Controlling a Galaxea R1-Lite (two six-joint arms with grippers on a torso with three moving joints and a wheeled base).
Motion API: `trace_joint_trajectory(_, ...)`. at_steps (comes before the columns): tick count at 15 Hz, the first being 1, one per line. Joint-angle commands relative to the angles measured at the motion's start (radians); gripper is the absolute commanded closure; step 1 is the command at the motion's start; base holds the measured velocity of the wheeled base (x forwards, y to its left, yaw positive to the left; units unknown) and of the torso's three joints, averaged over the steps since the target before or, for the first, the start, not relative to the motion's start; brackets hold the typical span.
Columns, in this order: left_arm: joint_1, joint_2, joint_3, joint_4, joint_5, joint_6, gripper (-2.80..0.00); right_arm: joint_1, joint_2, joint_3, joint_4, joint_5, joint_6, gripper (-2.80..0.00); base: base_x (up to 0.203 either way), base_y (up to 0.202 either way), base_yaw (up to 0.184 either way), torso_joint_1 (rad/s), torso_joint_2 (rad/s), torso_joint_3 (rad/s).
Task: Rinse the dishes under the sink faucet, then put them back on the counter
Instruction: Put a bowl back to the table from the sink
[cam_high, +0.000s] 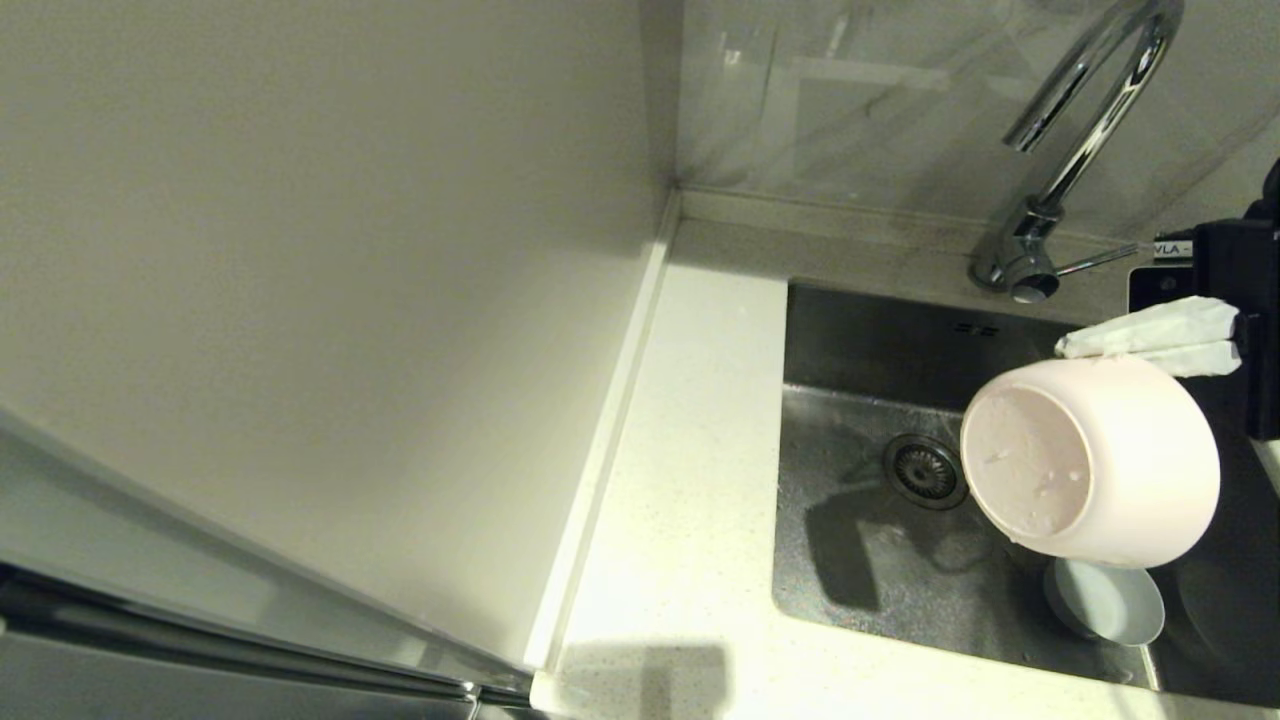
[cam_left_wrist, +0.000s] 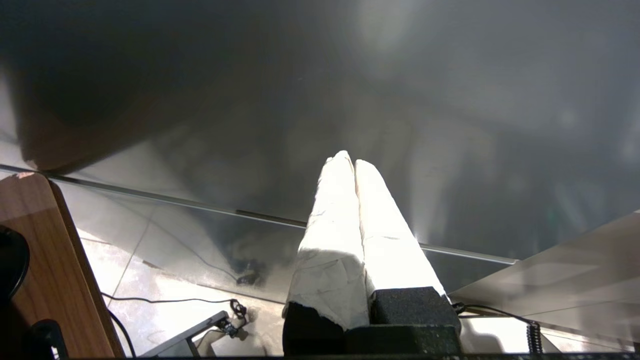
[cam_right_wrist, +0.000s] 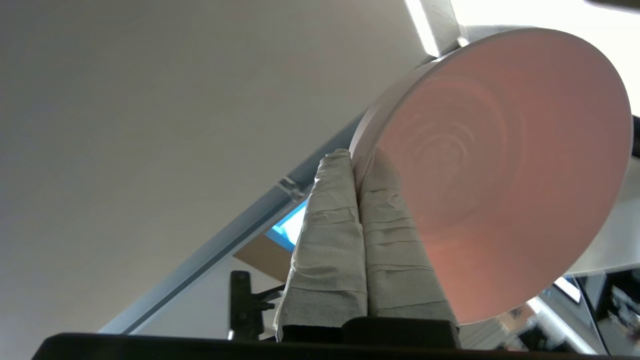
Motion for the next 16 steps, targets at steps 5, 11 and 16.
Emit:
trace_joint_trajectory(5, 0.0, 0.0, 0.003, -0.001, 0.0, 0.0, 0.0, -0.009, -0.061, 0.115, 0.01, -0.291, -0.169, 0.0, 0.0, 0.0, 0.0, 0.0, 0.0, 0.0)
trace_joint_trajectory(11, 0.0, 0.0, 0.003, -0.001, 0.0, 0.0, 0.0, -0.226, -0.134, 0.433, -0.65, -1.04, -0.579, 0.0, 0.0, 0.0, 0.0, 0.0, 0.0, 0.0)
trace_joint_trajectory(16, 0.0, 0.0, 0.003, -0.001, 0.0, 0.0, 0.0, -0.442, -0.123, 0.496, -0.982, -1.124, -0.873, 0.0, 0.0, 0.0, 0.0, 0.0, 0.0, 0.0)
